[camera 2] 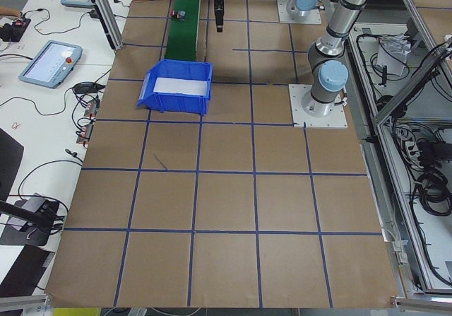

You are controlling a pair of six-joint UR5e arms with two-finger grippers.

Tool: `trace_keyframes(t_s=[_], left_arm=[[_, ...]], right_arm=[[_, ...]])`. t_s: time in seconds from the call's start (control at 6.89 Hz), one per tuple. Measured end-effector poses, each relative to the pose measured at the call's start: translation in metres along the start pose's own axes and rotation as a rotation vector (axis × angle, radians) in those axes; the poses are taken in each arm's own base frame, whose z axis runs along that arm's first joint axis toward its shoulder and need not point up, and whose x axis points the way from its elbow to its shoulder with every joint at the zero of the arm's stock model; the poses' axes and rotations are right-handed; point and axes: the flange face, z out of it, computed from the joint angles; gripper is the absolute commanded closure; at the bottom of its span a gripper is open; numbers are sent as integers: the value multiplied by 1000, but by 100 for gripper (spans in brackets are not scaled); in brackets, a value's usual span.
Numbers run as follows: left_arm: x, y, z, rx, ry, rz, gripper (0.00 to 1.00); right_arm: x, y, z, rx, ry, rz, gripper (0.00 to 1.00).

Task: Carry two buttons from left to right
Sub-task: 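Reach the right gripper over the red button on the conveyor, then lower the right gripper and grasp the red button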

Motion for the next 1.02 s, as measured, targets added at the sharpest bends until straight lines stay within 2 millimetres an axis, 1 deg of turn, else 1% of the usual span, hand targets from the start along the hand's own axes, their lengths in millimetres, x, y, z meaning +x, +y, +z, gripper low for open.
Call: trace_keyframes(t_s=[0.15, 0.29, 0.58, 0.73, 1.02], left_arm=[[0, 0, 0, 1, -1, -1, 0], [0, 0, -1, 1, -1, -4, 0], [-1, -1, -1, 2, 1, -6, 0], [-1, -1, -1, 2, 1, -6, 0], [0, -1, -1, 1, 0, -6, 0]], right_arm=[[-16, 1, 11, -14, -1, 25, 1], [-32, 3, 21, -28, -6, 51, 5], [-64, 5, 47, -68, -9, 93, 5], [-75, 5, 65, -86, -10, 100, 4], [-83, -2, 97, -79, -17, 99, 2]])
